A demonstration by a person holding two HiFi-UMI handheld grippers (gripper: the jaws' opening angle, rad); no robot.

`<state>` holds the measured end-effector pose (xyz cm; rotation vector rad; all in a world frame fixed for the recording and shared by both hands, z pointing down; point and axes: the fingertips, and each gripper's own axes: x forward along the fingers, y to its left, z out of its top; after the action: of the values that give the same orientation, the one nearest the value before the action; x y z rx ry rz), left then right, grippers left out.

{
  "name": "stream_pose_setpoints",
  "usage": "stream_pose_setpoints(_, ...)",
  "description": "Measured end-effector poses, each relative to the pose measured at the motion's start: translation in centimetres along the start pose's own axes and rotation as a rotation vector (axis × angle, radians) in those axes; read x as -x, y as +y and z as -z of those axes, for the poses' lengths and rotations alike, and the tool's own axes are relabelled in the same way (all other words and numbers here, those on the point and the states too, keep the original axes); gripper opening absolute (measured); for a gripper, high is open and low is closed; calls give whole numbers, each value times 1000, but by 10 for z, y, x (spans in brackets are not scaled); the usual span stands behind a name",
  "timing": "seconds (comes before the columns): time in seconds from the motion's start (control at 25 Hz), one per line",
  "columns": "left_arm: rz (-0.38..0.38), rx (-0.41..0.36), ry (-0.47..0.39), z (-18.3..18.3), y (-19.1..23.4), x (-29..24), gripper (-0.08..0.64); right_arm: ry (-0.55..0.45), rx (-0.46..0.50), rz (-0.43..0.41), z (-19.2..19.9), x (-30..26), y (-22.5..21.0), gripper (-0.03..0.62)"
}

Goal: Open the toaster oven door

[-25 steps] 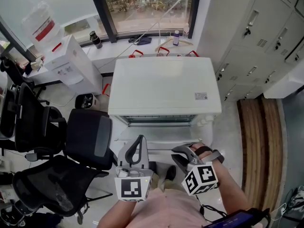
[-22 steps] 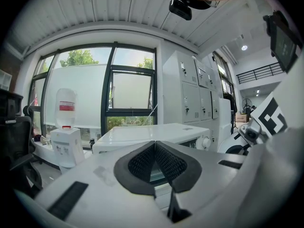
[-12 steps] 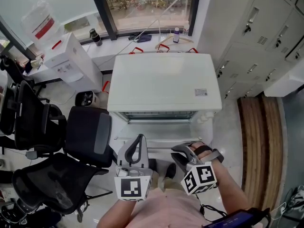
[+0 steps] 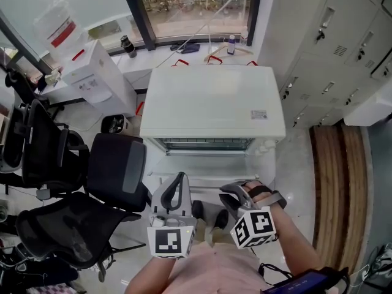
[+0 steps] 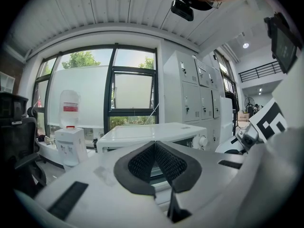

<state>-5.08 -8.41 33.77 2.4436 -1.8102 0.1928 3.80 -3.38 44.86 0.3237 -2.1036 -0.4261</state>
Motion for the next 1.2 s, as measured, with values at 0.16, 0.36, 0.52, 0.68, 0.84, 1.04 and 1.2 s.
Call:
stream_pose_setpoints(0.16,-21,-2,6,3,-4,11,14,-12,-2,3,0,1,5,68)
stream_pose_setpoints(0.36,-55,22,27,12,-7,23,14,-14,18,21,1,3,8,66)
stream_pose_setpoints(0.52,-71,6,36,19,-2,28,14,-22,34,37,3,1,8,66)
stream_pose_setpoints(0.68,-65,3,40,22,1,29,14,-16,1,27,4,0,13,68)
stream_pose_setpoints(0.84,-42,4,43,25,2,29,14,-9,-11,34,5,-2,18,69)
stream_pose_setpoints(1.04,-2,8,40,27,2,25,14,-3,-33,36,7,-4,23,71)
stream_pose_setpoints(1.2,11,13,46,32,5,25,14,4,-36,33,9,-6,29,72)
